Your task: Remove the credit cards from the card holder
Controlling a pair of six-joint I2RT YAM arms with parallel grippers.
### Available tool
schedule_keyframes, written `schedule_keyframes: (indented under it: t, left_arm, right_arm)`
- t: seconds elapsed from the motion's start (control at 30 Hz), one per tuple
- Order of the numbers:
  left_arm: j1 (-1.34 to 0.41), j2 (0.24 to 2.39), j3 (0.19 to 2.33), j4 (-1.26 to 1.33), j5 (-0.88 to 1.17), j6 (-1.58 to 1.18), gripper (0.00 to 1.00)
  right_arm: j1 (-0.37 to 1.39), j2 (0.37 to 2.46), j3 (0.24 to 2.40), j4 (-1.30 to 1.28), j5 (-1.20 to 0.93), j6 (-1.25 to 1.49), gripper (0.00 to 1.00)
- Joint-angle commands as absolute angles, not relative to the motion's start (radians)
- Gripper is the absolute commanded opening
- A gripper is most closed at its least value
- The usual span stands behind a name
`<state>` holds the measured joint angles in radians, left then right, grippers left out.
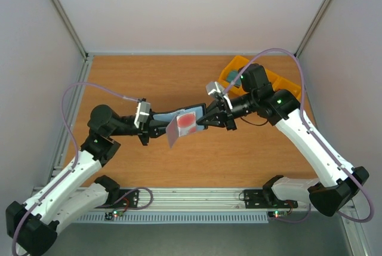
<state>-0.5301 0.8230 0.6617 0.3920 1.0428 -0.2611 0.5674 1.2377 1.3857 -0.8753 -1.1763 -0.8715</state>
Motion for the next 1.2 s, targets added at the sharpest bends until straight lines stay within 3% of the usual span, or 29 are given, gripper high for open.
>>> schedule_keyframes:
  t: [0.0, 0.03, 0.17, 0.27, 0.37, 0.53, 0.6, 0.73, 0.87, 0.97, 1.17]
  left_arm:
    - [-0.54, 0.808, 0.703, 0.348, 0.986, -0.252, 0.0]
    - [-0.54, 0.805, 0.711, 0.306, 0.939, -0.242, 0.0]
    - [-0.54, 0.79, 0.761, 0.036, 0.609, -0.104, 0.0]
    - [-0.544, 0.796, 0.792, -0.157, 0.44, 0.078, 0.0]
    - [-0.551, 0.796, 0.818, -0.241, 0.405, 0.134, 0.0]
    - [-0.577, 0.806, 0.847, -0.334, 0.267, 0.184, 0.0]
    - [-0.587, 0.811, 0.861, -0.374, 0.243, 0.204, 0.0]
    - [-0.601, 0.82, 0.884, -0.403, 0.251, 0.188, 0.0]
    - [-0.598, 0.811, 0.886, -0.391, 0.288, 0.084, 0.0]
    - [-0.59, 0.799, 0.872, -0.357, 0.34, 0.019, 0.0]
    - [-0.555, 0.79, 0.861, -0.314, 0.401, -0.084, 0.0]
  right_arm:
    - [0.572, 1.253, 1.358, -0.735, -0.957, -0.709, 0.15]
    - [0.572, 1.25, 1.343, -0.714, -0.917, -0.682, 0.21]
    - [0.571, 1.225, 1.243, -0.551, -0.815, -0.557, 0.3]
    - [0.573, 1.221, 1.15, -0.361, -0.899, -0.45, 0.3]
    - [0.589, 1.233, 1.107, -0.225, -0.984, -0.382, 0.34]
    - [0.604, 1.24, 1.07, -0.163, -0.948, -0.36, 0.21]
    - [0.604, 1.26, 1.06, -0.132, -0.94, -0.329, 0.21]
    - [0.606, 1.304, 1.061, -0.097, -0.923, -0.292, 0.34]
    - [0.606, 1.283, 1.014, -0.061, -1.031, -0.334, 0.46]
    - [0.607, 1.267, 0.991, -0.043, -1.117, -0.351, 0.5]
    - [0.605, 1.228, 1.018, -0.34, -1.157, -0.601, 0.57]
